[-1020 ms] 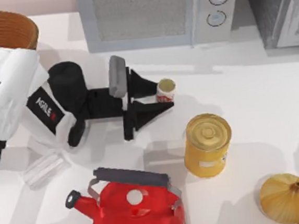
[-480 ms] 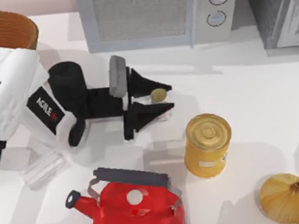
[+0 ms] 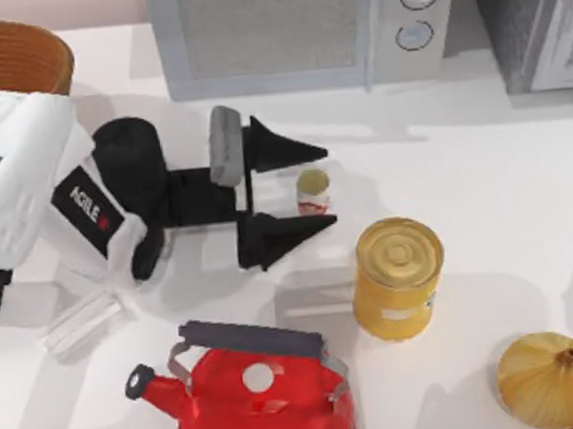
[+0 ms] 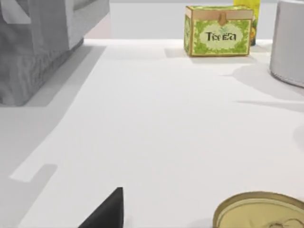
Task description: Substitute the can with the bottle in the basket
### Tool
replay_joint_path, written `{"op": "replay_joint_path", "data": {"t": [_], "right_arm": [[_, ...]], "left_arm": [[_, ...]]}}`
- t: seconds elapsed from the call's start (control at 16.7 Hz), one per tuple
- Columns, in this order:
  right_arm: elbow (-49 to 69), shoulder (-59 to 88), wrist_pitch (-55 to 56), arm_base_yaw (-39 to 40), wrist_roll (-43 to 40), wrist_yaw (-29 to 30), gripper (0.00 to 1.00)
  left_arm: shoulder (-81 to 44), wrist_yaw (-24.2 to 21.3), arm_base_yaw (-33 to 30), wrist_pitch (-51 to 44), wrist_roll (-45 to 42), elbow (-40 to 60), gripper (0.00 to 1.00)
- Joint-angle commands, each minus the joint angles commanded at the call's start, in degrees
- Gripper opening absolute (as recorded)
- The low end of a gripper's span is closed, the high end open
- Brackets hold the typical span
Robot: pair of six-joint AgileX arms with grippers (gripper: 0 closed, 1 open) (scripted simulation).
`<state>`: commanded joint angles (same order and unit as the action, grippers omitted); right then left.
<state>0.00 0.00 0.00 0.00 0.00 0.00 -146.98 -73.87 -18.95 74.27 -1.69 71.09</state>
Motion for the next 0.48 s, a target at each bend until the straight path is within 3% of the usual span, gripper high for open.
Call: {"op": "replay_joint_path", "data": {"t": [0.48], "right_arm": [[0.0,0.0,0.0,0.0,0.0,0.0,1.0]], "left_arm": [[1.74,1.04,0.48,-0.94,-0.03,-0.88,1.0]]}}
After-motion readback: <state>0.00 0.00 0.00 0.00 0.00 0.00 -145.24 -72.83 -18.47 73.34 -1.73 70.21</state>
